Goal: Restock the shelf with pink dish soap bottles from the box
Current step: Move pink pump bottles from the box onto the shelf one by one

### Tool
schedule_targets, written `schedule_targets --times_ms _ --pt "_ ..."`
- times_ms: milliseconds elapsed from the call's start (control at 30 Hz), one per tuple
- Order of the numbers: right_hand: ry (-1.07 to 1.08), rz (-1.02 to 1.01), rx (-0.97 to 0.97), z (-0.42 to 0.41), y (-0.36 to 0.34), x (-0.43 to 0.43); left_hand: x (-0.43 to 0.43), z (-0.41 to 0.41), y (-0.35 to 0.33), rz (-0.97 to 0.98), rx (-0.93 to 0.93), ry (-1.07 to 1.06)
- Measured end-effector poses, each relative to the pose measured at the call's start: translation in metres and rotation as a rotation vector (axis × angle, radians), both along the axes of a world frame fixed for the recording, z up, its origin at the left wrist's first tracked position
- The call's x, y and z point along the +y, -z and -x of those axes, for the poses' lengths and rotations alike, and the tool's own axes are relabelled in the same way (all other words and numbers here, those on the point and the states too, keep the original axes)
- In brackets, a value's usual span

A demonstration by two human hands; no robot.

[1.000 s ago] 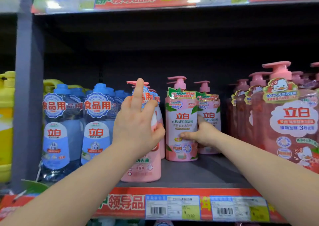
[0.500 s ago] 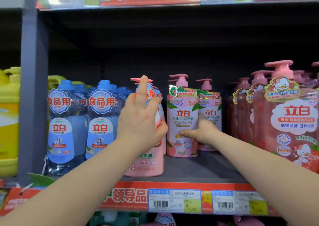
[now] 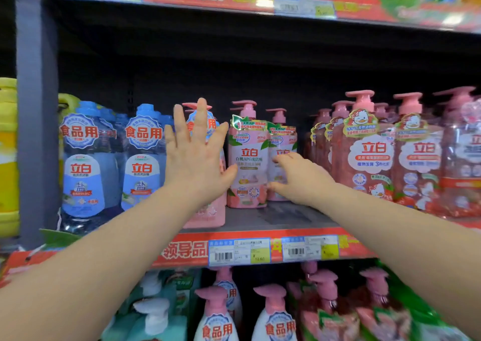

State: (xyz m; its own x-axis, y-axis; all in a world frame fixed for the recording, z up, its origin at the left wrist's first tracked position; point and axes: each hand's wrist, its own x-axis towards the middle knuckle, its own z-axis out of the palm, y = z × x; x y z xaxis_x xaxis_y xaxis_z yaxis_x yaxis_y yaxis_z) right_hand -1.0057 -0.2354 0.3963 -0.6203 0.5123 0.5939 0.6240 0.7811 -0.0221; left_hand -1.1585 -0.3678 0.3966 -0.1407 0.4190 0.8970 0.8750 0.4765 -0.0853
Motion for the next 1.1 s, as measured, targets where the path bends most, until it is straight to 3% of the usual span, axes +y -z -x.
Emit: schedule_targets --times_ms 67,133,200,433,800,1100 --pt "0.032 -0.060 -0.047 -0.016 0.006 -0.012 -0.007 -0.014 0.007 -0.026 0.059 0.083" --pt "0.069 -0.096 -0.077 -0.032 0.014 -0.024 -0.010 -0.029 0.019 -0.021 0.233 0.275" --pt "0.116 -0.120 -0.106 -0.047 0.023 -0.034 -0.010 -0.045 0.037 0.056 0.322 0.418" --pt "0.337 -0.103 -0.222 -0.123 0.066 -0.060 0.012 -0.105 0.092 0.425 0.122 0.539" --pt "0.597 0.132 -0.355 -0.259 0.117 -0.098 0.028 -0.207 0.151 0.594 0.031 0.678" --pt "0.795 0.248 -0.297 -0.462 0.168 -0.143 0.027 -0.413 0.192 0.768 0.053 0.835"
